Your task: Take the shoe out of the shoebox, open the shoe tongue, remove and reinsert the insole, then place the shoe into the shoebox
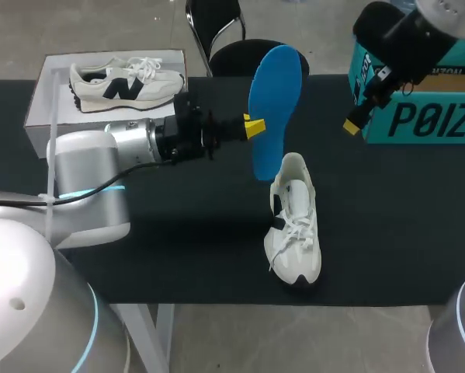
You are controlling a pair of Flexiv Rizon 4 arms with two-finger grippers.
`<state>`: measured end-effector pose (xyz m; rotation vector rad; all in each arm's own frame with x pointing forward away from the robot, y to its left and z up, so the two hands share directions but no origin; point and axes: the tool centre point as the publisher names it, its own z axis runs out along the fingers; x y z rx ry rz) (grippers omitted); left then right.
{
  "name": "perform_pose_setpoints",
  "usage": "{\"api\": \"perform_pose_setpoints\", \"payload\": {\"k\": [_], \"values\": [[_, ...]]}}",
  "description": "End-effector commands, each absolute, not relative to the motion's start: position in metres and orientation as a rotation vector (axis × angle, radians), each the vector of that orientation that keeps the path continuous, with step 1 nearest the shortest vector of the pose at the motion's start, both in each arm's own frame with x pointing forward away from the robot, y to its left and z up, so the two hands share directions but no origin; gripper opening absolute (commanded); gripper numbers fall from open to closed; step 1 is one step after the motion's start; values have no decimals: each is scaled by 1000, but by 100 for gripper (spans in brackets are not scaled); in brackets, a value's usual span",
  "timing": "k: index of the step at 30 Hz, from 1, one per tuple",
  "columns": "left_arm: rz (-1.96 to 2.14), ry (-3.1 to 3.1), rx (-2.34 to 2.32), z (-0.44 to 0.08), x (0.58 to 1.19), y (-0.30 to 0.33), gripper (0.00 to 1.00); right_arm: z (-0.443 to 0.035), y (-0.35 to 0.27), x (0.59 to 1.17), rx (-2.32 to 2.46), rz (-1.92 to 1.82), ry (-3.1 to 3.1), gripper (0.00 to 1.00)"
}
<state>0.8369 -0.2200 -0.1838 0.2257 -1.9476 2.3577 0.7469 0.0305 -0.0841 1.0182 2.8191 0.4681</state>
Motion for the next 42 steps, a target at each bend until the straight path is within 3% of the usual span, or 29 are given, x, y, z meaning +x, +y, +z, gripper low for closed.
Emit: {"api": "perform_pose_setpoints", "payload": {"k": [1,22,28,34,42], "values": [[2492,-2020,69,-186,835,-221,0,-85,31,748,1019,465,2820,100],[2492,-2020,69,-186,835,-221,0,-85,31,748,1019,465,2820,100],[2875,-2130,-1086,-174,830,-215,0,-85,31,748,1019,465,2820,100],[2741,-2083,-2104,-184,826,-206,0,-85,31,748,1019,465,2820,100],[2502,-1961,-2627,-186,811,-204,0,-85,31,748,1019,465,2820,100]]}}
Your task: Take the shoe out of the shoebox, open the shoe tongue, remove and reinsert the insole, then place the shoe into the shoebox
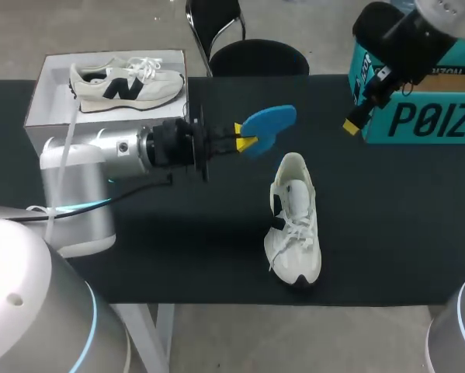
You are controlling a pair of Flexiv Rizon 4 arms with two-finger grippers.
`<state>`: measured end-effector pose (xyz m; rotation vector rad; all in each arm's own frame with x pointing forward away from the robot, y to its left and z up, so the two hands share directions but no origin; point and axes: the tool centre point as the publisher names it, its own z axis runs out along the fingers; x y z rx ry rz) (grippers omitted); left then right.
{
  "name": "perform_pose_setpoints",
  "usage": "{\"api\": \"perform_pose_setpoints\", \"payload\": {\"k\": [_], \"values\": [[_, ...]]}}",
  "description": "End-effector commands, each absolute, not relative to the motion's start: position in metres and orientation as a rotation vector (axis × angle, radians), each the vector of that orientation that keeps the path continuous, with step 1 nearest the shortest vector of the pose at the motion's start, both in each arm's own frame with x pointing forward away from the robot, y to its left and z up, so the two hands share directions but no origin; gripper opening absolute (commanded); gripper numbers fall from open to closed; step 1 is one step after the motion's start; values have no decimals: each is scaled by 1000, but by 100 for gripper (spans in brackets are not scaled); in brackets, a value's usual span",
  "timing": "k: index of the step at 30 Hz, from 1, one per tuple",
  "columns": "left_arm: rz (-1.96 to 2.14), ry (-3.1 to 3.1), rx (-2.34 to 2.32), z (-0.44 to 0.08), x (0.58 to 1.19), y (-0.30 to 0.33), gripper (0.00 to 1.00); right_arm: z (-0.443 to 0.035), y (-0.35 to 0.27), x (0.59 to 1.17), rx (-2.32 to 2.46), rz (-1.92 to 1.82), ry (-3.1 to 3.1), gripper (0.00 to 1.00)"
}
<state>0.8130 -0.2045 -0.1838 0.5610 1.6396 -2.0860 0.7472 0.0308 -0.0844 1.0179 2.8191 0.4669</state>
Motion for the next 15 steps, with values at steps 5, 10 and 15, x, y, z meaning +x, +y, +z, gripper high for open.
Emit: {"api": "perform_pose_setpoints", "payload": {"k": [5,10,15], "values": [[-1228,962,1430,-186,811,-204,0,-85,31,748,1019,465,2820,100],[-1228,962,1430,-186,811,-204,0,-85,31,748,1019,465,2820,100],[-1228,962,1430,-186,811,-204,0,-85,31,748,1019,465,2820,100]]}}
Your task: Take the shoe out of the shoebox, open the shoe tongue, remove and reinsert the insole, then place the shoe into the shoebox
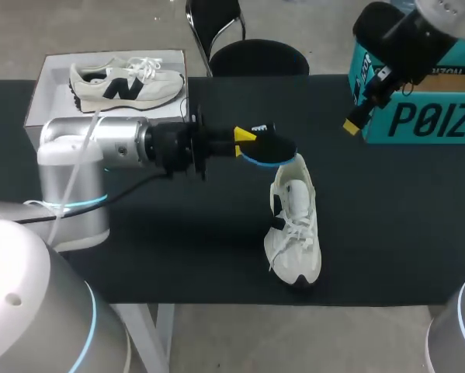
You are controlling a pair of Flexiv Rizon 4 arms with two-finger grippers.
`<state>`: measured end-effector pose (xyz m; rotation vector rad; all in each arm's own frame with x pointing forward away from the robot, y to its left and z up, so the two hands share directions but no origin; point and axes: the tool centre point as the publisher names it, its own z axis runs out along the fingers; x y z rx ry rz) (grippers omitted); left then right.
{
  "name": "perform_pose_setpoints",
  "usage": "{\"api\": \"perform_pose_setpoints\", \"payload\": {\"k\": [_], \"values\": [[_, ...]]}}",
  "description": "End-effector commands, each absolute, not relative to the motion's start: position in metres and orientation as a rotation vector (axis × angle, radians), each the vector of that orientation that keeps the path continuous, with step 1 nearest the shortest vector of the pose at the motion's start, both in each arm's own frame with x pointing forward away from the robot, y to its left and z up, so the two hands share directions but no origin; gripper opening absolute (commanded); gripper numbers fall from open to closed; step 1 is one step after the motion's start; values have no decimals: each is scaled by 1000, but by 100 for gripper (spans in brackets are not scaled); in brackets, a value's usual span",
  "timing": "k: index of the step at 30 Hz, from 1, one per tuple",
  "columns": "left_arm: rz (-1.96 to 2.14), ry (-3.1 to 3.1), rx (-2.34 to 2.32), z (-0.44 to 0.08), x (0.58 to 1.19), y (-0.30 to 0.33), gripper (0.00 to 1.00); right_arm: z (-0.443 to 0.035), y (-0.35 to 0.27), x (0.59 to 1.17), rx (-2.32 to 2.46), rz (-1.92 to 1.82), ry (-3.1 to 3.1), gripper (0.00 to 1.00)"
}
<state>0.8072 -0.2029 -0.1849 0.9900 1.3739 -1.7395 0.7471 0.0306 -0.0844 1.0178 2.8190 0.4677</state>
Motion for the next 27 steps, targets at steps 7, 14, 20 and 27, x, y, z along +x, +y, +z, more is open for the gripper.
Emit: {"api": "perform_pose_setpoints", "payload": {"k": [7,14,20,27], "values": [[-856,604,1624,-182,805,-203,0,-85,31,748,1019,465,2820,100],[-683,392,1660,-174,796,-200,0,-85,31,748,1019,465,2820,100],[-588,338,1714,-179,795,-196,0,-85,31,748,1019,465,2820,100],[-552,345,1747,-193,799,-197,0,-85,31,748,1019,465,2820,100]]}}
